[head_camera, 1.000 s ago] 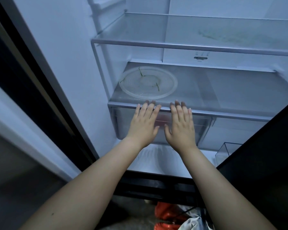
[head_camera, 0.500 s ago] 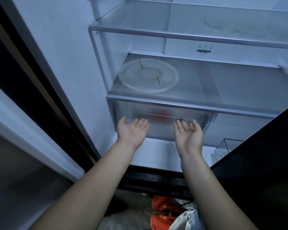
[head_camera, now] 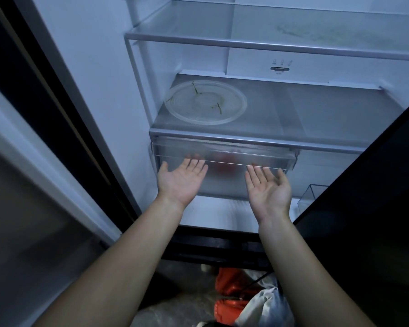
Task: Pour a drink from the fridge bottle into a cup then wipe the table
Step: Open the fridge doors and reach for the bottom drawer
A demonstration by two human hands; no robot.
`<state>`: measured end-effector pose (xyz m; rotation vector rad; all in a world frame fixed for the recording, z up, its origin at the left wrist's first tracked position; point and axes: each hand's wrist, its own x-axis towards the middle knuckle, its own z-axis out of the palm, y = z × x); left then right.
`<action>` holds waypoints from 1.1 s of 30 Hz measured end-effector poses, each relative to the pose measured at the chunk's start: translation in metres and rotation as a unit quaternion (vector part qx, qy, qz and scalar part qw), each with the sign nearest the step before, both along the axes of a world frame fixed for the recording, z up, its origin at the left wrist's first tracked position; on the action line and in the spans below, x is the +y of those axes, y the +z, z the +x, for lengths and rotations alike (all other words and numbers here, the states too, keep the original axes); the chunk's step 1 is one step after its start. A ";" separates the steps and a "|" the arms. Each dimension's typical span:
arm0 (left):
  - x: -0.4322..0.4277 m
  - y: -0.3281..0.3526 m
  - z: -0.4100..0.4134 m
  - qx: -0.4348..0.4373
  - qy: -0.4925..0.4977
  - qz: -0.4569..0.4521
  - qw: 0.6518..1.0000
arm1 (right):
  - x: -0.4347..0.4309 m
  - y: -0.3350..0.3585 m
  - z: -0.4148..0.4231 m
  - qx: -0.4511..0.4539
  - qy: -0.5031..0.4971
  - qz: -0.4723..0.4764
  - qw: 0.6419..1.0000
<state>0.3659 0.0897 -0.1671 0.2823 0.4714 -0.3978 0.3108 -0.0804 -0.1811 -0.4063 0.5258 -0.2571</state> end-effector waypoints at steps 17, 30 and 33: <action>0.032 0.023 -0.082 0.033 -0.047 0.011 0.998 | 0.024 0.019 -0.096 0.003 -0.014 0.051 0.999; 0.048 0.025 -0.122 0.041 -0.051 -0.008 0.998 | 0.036 0.013 -0.138 -0.019 -0.012 0.076 0.997; 0.049 0.025 -0.128 0.050 -0.047 -0.005 0.998 | 0.036 0.011 -0.143 -0.054 -0.010 0.055 0.997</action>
